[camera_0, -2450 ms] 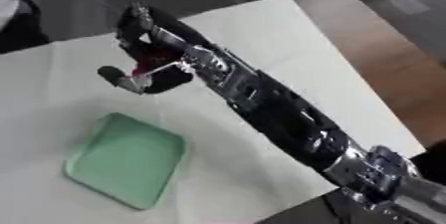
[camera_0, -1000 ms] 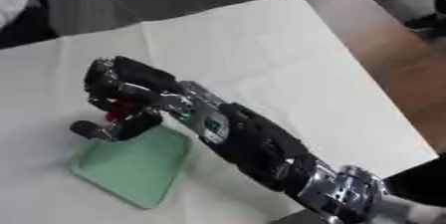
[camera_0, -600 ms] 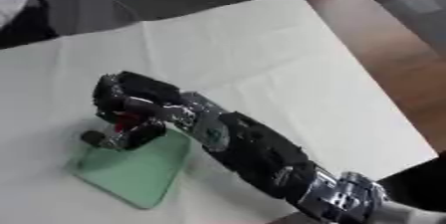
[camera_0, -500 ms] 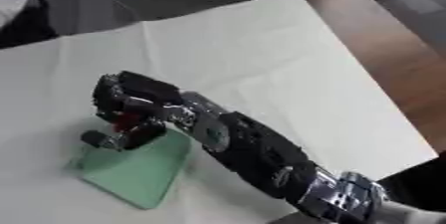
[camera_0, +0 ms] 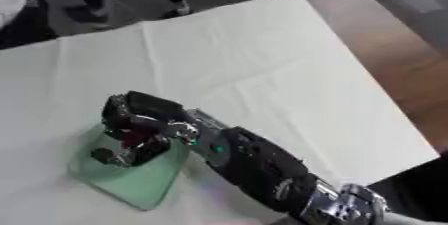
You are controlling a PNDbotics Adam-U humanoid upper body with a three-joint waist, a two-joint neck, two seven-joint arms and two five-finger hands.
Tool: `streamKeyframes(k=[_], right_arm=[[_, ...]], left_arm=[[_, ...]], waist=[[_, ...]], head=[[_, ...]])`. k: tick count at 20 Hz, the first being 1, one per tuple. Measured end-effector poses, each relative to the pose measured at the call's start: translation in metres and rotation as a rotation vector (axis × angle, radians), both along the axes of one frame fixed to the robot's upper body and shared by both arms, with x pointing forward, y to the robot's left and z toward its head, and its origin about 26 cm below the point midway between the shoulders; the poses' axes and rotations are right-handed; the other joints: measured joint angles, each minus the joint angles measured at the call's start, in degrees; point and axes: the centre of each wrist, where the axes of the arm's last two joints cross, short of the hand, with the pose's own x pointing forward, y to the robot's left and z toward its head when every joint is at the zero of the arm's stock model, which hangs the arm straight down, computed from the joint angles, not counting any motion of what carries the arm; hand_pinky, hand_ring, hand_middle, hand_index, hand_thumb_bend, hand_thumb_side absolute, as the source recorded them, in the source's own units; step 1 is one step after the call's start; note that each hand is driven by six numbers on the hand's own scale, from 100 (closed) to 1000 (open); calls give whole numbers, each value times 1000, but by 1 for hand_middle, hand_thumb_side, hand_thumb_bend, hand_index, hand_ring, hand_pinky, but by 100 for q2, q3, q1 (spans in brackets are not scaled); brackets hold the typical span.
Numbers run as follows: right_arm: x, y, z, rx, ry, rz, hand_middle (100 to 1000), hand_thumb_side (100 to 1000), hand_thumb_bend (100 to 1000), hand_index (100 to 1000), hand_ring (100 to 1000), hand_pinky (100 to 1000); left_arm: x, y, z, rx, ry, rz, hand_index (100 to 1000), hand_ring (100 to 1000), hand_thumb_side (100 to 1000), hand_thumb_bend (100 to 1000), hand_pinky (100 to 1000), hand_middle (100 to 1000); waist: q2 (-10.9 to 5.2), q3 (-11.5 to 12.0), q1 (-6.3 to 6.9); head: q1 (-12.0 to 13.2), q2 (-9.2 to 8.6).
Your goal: Pick up objects on the table and place them in the box.
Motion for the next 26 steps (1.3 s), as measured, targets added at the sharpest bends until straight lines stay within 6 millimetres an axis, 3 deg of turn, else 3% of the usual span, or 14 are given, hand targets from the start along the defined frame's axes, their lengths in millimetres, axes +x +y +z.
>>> streamKeyframes(k=[10, 14, 19, 21, 25, 26], right_arm=[[-5, 13, -13, -28, 14, 66, 100, 114, 209, 100, 100, 100], [-5, 16, -17, -41, 9, 90, 100, 173, 245, 100, 100, 100], [-5, 18, -21, -47, -29, 126, 104, 314, 173, 199, 100, 100], [-5, 18, -22, -46, -50, 145, 174, 366, 192, 248, 100, 100], [-5, 20, -24, -48, -78, 167, 387, 435, 186, 444, 113, 100], [-5, 20, -25, -53, -84, 169, 435, 450, 182, 479, 191, 100]], left_arm=[[0, 0, 0, 0, -1, -1, 784, 474, 652, 492, 484, 646], [0, 0, 1, 0, -5, -2, 784, 474, 652, 493, 485, 646], [0, -1, 2, 0, -9, -3, 783, 475, 653, 493, 486, 646], [0, -1, 2, 0, -9, -4, 783, 475, 652, 493, 486, 646], [0, -1, 2, 0, -11, -4, 783, 475, 652, 493, 486, 646], [0, -1, 2, 0, -11, -5, 783, 475, 652, 493, 487, 646]], waist=[[0, 1, -3], [1, 7, -3], [5, 22, -4], [5, 25, -6], [6, 35, -8], [6, 35, -8]], head=[[5, 6], [11, 6], [55, 6], [58, 6], [61, 6], [62, 6]])
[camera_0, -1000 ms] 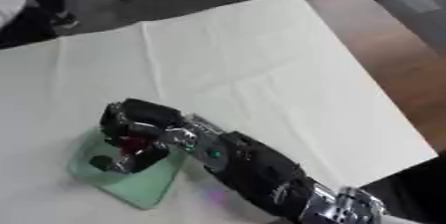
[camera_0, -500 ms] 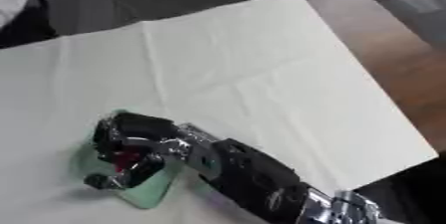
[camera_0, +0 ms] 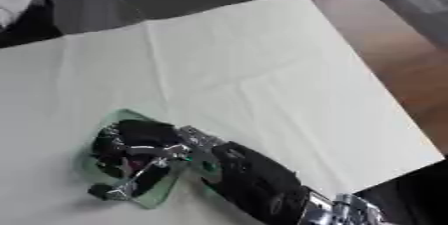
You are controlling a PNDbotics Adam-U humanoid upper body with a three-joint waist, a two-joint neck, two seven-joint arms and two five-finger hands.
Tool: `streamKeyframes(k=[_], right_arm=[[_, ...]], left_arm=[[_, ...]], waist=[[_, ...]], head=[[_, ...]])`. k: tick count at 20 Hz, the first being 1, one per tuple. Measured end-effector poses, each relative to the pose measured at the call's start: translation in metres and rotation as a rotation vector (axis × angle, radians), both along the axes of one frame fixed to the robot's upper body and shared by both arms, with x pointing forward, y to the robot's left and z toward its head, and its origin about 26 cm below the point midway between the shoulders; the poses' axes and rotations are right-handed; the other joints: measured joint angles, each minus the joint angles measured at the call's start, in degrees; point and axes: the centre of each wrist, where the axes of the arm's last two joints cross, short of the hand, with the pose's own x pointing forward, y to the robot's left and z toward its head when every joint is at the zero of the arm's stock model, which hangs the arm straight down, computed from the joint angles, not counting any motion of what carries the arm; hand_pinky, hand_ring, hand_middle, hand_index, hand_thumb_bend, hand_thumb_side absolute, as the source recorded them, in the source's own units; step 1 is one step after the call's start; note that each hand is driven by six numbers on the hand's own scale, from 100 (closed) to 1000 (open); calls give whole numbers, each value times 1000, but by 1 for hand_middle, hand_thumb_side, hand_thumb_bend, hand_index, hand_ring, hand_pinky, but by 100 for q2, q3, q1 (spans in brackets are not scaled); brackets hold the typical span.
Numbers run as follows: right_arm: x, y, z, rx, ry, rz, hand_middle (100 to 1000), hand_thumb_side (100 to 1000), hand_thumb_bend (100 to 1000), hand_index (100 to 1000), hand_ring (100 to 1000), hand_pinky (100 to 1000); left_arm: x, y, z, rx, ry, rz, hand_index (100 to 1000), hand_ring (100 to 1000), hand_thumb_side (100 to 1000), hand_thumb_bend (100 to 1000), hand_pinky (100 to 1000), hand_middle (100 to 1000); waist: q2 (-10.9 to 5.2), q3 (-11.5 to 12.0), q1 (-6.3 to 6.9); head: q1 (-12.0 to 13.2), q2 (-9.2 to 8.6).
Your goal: Pick up objects on the table and place them in the box.
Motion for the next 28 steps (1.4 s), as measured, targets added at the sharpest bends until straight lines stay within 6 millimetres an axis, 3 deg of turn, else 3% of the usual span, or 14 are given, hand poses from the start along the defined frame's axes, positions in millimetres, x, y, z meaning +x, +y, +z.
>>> streamKeyframes(k=[1, 5, 8, 10, 11, 12, 13, 14, 18, 22, 28], right_arm=[[0, 0, -1, -8, -5, 2, 487, 478, 179, 537, 272, 100], [0, 0, -4, -60, -20, 1, 643, 618, 162, 697, 497, 443], [2, -1, -4, -117, -31, 2, 780, 786, 141, 801, 685, 688], [3, -2, -4, -143, -35, -1, 846, 853, 129, 858, 783, 795], [4, -2, -2, -154, -39, -1, 846, 853, 129, 858, 783, 795], [5, -2, -1, -164, -43, -2, 927, 935, 114, 923, 881, 898], [6, -2, 1, -176, -48, -4, 907, 916, 114, 907, 858, 876], [8, -2, 3, -186, -56, -6, 967, 972, 121, 955, 924, 938], [17, -4, 19, -220, -99, -29, 1000, 1000, 176, 1000, 975, 996], [24, -12, 31, -239, -135, -69, 1000, 1000, 229, 1000, 991, 1000], [28, -17, 39, -234, -152, -97, 1000, 1000, 232, 1000, 977, 1000]], left_arm=[[0, 0, 0, 1, 0, -1, 783, 475, 652, 493, 486, 646], [0, -1, 0, -1, 0, -3, 783, 475, 652, 494, 487, 645], [0, -1, 0, -5, 1, -5, 783, 474, 653, 494, 486, 645], [0, -1, 0, -5, 1, -5, 783, 474, 653, 494, 486, 645], [0, -1, 0, -5, 1, -5, 783, 474, 653, 494, 486, 645], [0, -1, 0, -5, 1, -5, 783, 474, 653, 494, 486, 645], [0, -1, 0, -5, 1, -5, 783, 474, 652, 494, 486, 645], [0, -1, 0, -5, 1, -5, 783, 474, 653, 494, 486, 645], [0, -1, 0, -5, 1, -5, 784, 474, 652, 495, 486, 645], [0, -1, 0, -5, 0, -6, 784, 474, 652, 494, 485, 645], [0, -1, 0, -5, 0, -6, 784, 474, 652, 495, 485, 644]], waist=[[0, 0, 0], [2, 2, 0], [2, 2, 0], [2, 2, 0], [2, 2, 0], [2, 2, 0], [2, 2, 0], [2, 2, 1], [2, 3, 2], [2, 4, 3], [2, 3, 4]], head=[[1, 0], [43, 0], [48, 0], [50, 0], [55, 0], [63, 0], [69, 0], [83, 0], [97, 0], [98, 0], [99, 0]])
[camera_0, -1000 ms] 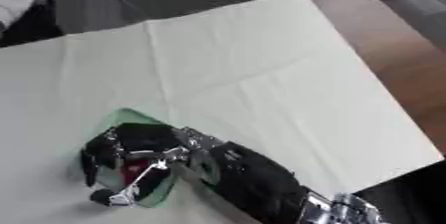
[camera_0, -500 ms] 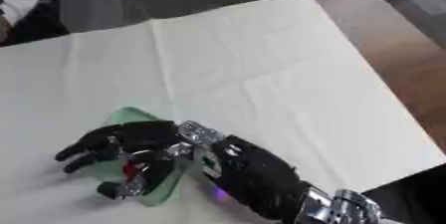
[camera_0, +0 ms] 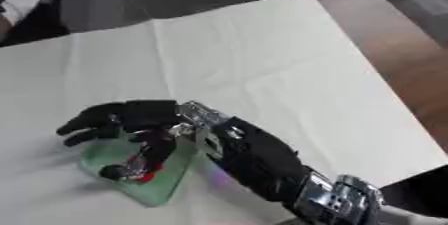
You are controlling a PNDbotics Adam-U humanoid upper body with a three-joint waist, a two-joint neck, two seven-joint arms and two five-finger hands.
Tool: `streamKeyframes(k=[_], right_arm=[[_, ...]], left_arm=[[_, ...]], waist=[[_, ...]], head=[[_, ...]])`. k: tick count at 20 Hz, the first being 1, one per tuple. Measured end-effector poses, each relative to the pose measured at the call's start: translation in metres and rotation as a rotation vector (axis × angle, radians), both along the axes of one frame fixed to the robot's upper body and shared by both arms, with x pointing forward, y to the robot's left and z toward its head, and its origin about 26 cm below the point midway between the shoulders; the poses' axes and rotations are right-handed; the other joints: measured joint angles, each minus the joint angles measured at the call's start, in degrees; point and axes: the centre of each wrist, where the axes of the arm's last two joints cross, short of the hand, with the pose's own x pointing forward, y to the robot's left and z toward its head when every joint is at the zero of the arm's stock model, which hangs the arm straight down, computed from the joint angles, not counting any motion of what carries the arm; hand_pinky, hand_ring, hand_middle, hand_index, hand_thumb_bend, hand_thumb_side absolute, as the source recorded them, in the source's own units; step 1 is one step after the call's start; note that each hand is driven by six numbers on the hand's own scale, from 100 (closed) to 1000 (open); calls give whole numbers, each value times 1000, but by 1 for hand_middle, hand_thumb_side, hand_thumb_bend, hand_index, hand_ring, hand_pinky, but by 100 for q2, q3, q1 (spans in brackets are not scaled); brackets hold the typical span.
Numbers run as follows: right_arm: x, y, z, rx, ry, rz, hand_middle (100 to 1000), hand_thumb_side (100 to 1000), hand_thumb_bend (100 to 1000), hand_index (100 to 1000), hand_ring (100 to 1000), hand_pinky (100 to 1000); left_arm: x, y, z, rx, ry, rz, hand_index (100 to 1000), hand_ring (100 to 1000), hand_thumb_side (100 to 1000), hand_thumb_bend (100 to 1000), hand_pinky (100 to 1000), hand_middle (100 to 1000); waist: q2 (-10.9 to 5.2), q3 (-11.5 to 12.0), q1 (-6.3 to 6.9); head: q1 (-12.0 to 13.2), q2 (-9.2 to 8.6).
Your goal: Pick up objects on the table and place them in the box.
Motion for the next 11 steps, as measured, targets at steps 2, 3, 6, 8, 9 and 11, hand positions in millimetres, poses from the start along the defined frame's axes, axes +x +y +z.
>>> streamKeyframes(k=[2, 3, 6, 8, 9, 11], right_arm=[[0, -1, 2, 10, -6, -6, 1000, 1000, 231, 1000, 970, 1000], [0, 0, 5, 20, -11, -8, 1000, 1000, 232, 1000, 962, 1000], [-1, -5, 20, 77, -43, -9, 1000, 1000, 240, 1000, 944, 996], [-4, -10, 35, 125, -65, 3, 1000, 987, 248, 1000, 931, 989], [-6, -14, 44, 153, -77, 12, 1000, 972, 259, 1000, 928, 984], [-14, -25, 67, 214, -108, 33, 1000, 960, 267, 991, 918, 974]], left_arm=[[0, 0, 0, 0, 0, 0, 784, 475, 652, 495, 485, 644], [0, 0, 0, 0, 1, 0, 784, 474, 652, 495, 485, 644], [0, 1, -1, 2, 3, 5, 784, 474, 652, 495, 485, 644], [0, 2, -3, 4, 8, 11, 784, 473, 652, 495, 484, 643], [0, 3, -4, 4, 10, 16, 784, 472, 653, 494, 481, 642], [0, 6, -6, 11, 19, 28, 784, 469, 655, 492, 478, 641]], waist=[[0, -4, 0], [0, -7, -2], [-10, -61, -33], [-23, -93, -51], [-44, -126, -58], [-99, -184, -76]], head=[[0, 0], [0, 0], [40, -2], [106, -62], [183, -142], [398, -350]])
